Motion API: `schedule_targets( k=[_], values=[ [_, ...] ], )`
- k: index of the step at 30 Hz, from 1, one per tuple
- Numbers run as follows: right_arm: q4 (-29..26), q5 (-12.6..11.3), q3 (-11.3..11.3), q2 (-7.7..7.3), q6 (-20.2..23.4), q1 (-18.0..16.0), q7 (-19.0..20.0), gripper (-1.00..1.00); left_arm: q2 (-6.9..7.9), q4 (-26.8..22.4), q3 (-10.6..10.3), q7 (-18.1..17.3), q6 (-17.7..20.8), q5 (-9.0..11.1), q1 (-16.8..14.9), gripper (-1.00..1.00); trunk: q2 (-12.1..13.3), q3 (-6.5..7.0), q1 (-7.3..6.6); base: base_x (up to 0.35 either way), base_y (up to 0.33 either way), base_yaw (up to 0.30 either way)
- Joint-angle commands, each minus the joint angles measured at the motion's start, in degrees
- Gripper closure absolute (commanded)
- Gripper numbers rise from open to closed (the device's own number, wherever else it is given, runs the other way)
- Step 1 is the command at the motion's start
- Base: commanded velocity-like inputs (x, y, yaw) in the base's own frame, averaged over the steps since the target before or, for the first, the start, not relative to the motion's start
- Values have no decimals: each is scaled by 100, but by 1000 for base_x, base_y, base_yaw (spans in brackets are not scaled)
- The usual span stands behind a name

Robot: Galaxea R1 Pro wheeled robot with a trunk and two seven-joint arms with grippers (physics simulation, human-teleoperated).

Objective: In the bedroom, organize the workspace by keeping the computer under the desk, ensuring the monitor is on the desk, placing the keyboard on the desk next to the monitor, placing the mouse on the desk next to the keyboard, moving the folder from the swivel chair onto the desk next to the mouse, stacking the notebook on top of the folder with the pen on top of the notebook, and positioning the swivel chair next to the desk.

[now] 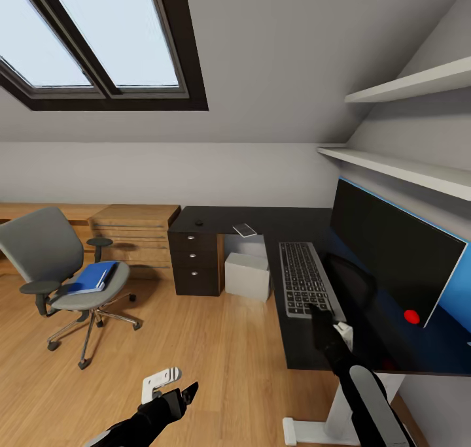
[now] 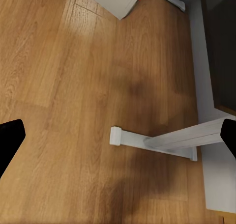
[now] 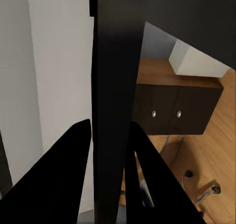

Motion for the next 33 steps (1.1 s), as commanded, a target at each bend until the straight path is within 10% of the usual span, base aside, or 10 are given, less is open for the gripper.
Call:
schedule_targets(
  k=[1, 33],
  values=[
    [-28, -41, -14, 9, 72, -3, -23, 100, -1, -10, -3, 50, 19, 61, -1, -100, -6, -7, 1, 0, 0, 0],
    [509, -11, -78, -17, 161, -3, -48, 100, 8, -1, 24, 50, 1, 69, -1, -100, -6, -7, 1, 40, -3, 0]
  ],
)
